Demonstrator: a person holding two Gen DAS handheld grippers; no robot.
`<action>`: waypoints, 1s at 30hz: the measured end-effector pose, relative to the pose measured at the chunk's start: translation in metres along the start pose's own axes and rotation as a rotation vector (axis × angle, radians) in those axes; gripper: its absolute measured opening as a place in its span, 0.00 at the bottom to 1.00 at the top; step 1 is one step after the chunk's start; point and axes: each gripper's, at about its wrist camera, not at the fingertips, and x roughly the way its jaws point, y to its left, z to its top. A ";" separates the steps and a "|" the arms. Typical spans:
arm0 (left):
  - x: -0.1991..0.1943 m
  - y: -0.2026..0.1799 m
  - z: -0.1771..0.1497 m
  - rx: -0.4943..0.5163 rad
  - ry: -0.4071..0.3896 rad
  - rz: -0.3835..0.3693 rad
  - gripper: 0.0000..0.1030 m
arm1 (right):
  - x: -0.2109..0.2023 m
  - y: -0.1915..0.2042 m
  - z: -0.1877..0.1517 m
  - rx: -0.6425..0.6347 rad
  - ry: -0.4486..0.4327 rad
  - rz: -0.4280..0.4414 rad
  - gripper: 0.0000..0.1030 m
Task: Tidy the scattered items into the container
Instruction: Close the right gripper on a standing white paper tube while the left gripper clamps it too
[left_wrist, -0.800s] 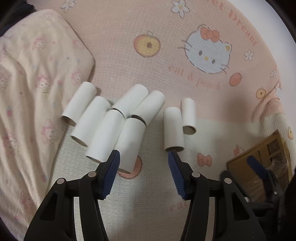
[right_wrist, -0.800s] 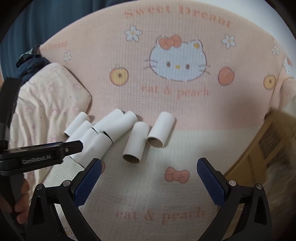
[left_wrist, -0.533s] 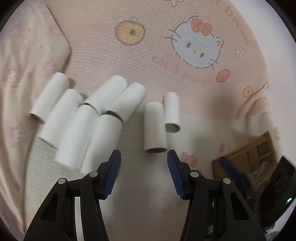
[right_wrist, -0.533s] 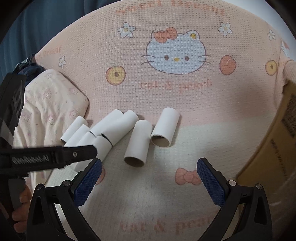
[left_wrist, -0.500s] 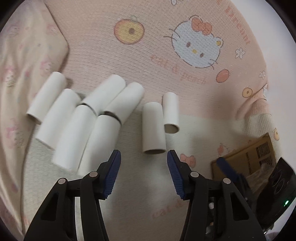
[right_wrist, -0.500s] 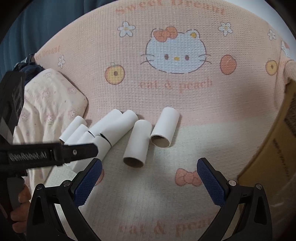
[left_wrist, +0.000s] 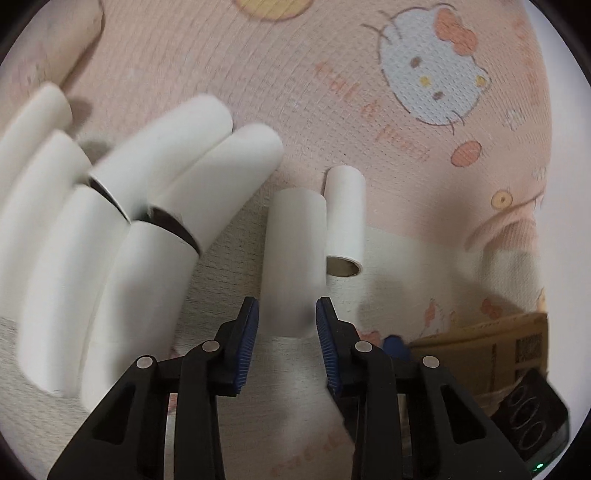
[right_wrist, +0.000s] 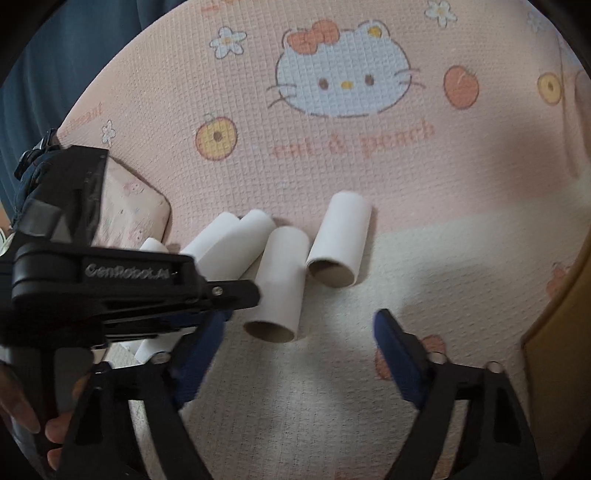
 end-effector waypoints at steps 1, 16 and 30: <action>0.002 0.001 0.001 -0.009 0.001 -0.005 0.34 | 0.003 -0.001 0.000 0.004 0.008 0.010 0.72; 0.007 -0.007 -0.006 0.028 -0.002 -0.016 0.34 | 0.023 0.008 -0.005 -0.025 0.088 0.104 0.38; -0.014 -0.019 -0.051 0.053 0.014 -0.049 0.28 | 0.002 0.011 -0.012 -0.064 0.230 0.091 0.20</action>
